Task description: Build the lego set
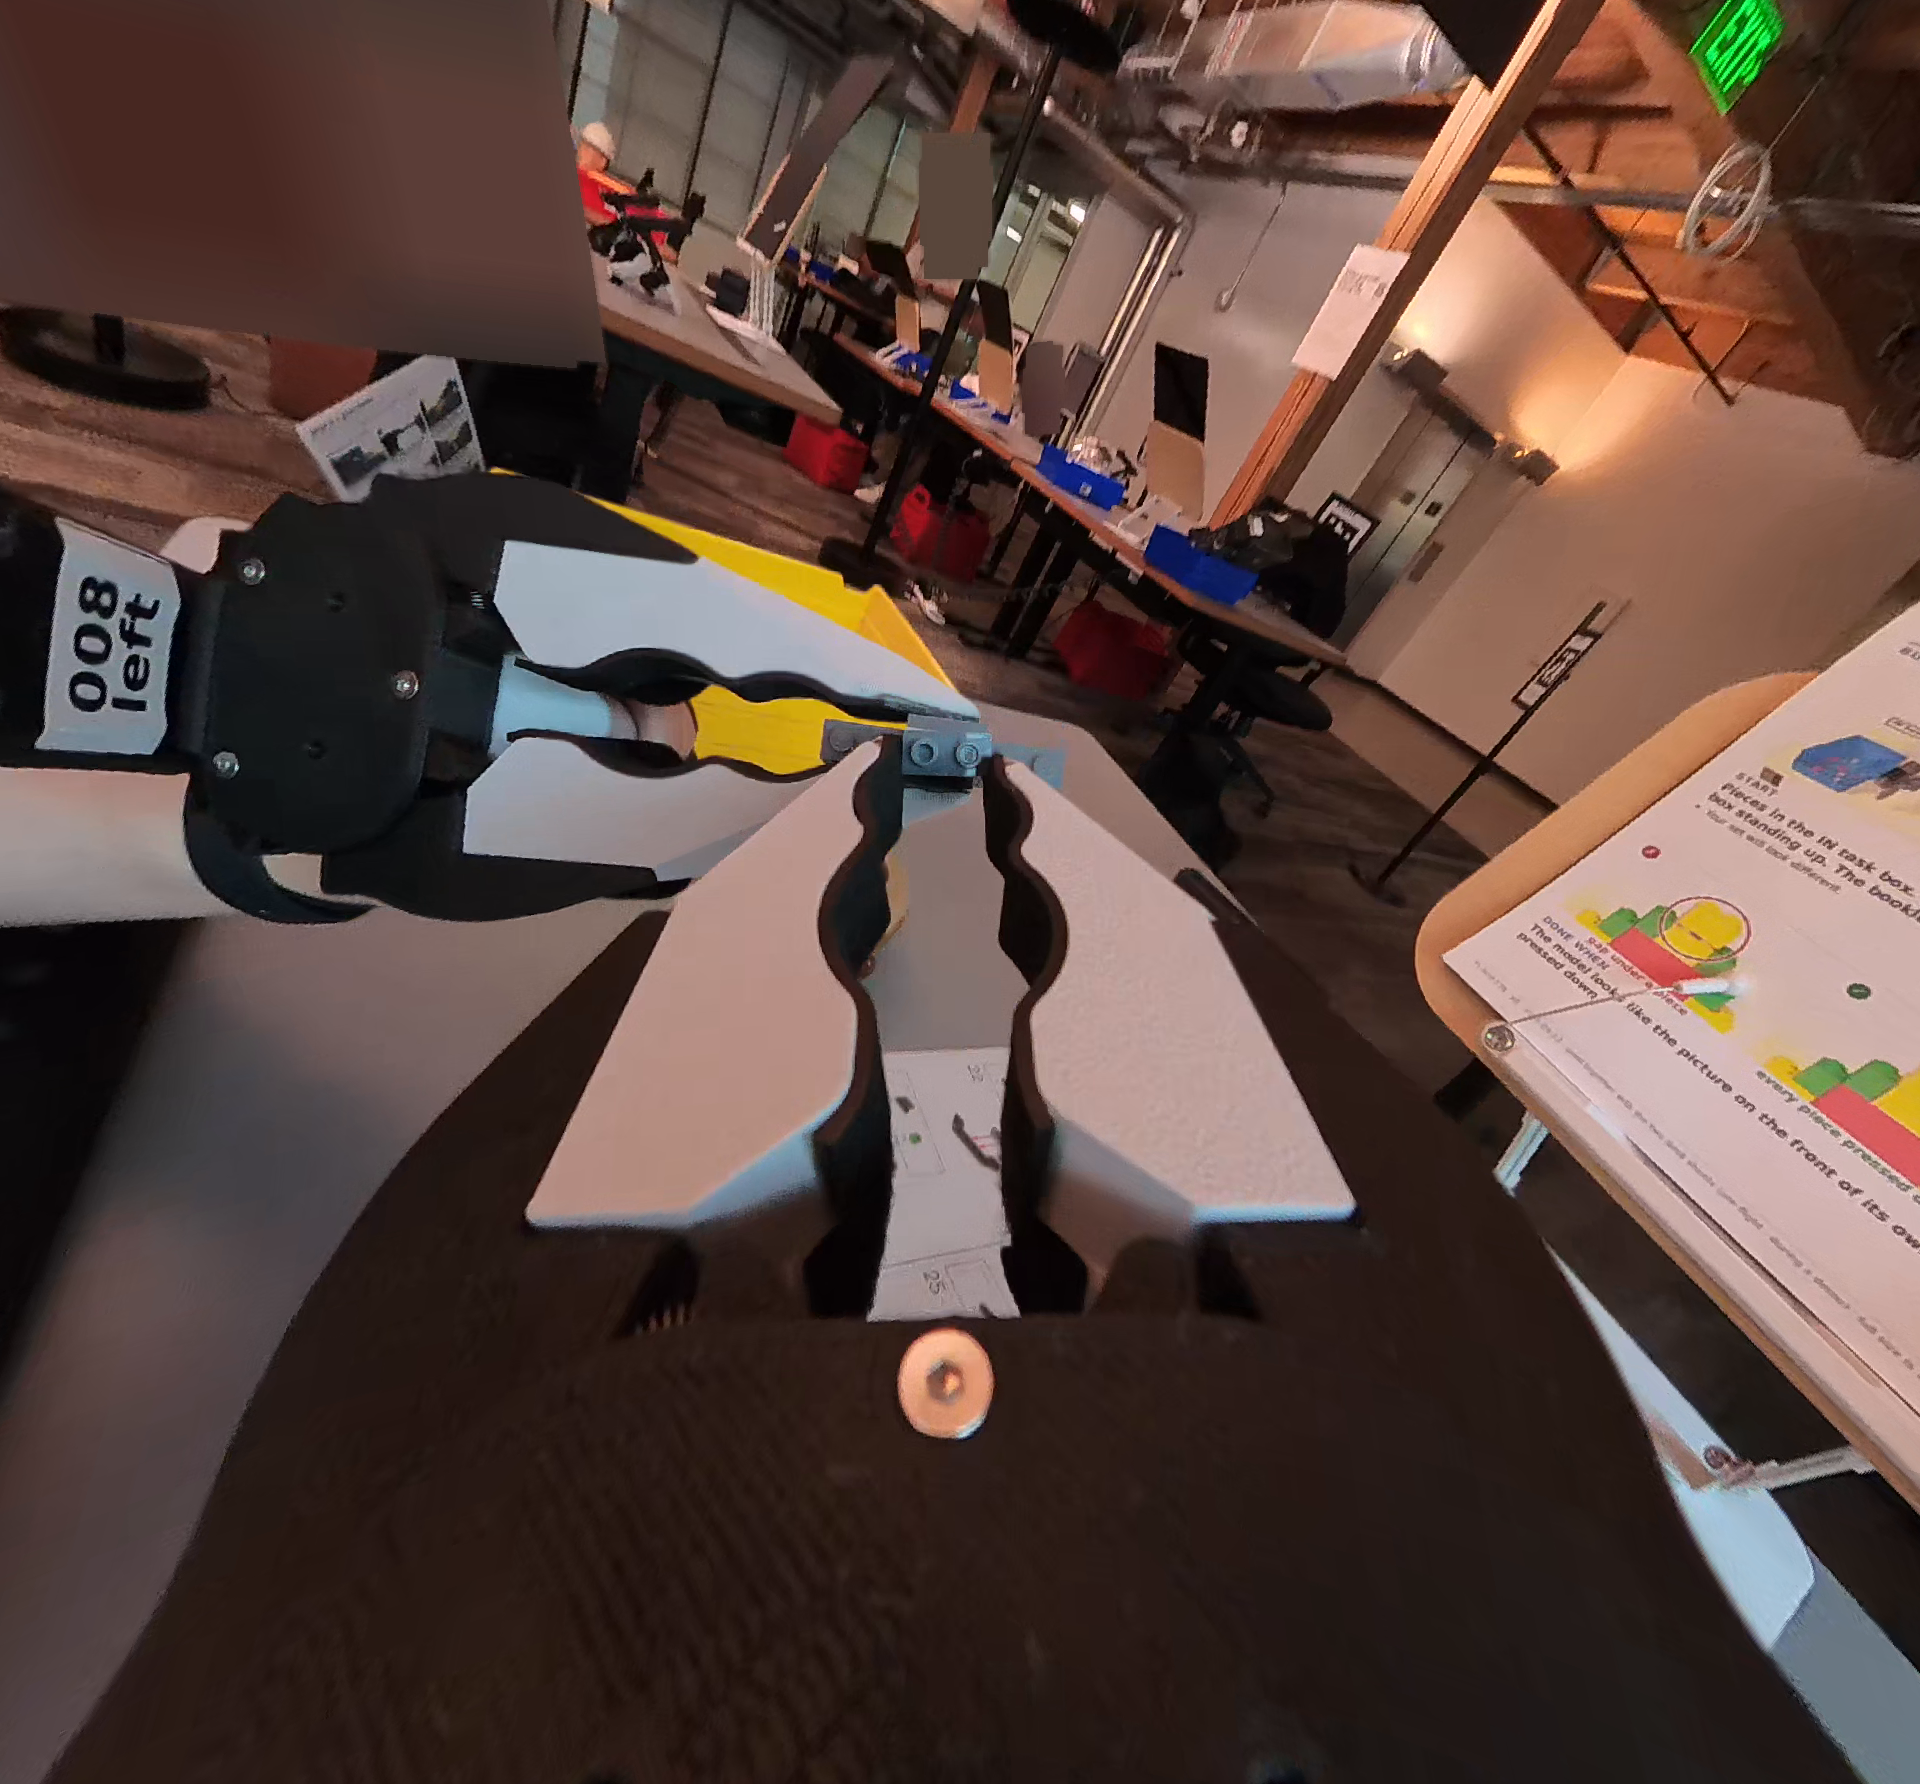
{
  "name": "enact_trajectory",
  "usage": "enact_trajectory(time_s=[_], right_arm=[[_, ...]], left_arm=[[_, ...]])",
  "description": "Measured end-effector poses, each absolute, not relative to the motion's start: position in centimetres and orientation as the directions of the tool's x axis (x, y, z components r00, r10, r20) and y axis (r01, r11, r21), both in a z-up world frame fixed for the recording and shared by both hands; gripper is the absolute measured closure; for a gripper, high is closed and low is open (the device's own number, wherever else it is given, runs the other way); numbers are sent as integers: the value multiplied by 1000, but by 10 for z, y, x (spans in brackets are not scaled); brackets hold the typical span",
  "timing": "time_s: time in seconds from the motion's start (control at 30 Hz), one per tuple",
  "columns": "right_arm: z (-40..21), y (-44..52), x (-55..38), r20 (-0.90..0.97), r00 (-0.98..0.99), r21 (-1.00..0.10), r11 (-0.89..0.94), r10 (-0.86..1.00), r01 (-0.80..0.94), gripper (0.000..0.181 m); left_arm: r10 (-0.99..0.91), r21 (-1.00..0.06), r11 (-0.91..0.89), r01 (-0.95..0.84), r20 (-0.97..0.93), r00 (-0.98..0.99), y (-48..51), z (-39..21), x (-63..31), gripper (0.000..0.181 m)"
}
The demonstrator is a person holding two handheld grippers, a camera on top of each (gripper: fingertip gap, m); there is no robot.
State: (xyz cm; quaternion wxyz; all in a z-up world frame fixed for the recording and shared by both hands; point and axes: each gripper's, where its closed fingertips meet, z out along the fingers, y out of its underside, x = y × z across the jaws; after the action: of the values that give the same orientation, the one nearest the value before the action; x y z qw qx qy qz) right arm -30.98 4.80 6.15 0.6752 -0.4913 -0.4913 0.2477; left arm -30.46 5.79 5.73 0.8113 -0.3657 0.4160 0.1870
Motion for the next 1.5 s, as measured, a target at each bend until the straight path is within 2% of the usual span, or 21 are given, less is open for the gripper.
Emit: enact_trajectory(time_s=[0.37,0.63,0.8,1.03,1.5], right_arm=[[58,51,-310,390,402,-919,324,828,225,166],[57,50,-308,495,412,-865,386,765,322,166],[65,48,-310,368,422,-929,309,829,203,167],[68,47,-312,326,420,-944,264,847,200,167],[70,47,-316,356,378,-908,221,855,356,167]], left_arm=[[23,-412,655,-634,-827,561,60,55,-304,172],[26,-408,656,-635,-829,559,61,53,-302,172],[60,-400,669,-627,-812,581,56,60,-305,172],[108,-382,661,-646,-803,586,55,65,-307,172],[19,-502,647,-575,-743,670,55,69,-311,172]])
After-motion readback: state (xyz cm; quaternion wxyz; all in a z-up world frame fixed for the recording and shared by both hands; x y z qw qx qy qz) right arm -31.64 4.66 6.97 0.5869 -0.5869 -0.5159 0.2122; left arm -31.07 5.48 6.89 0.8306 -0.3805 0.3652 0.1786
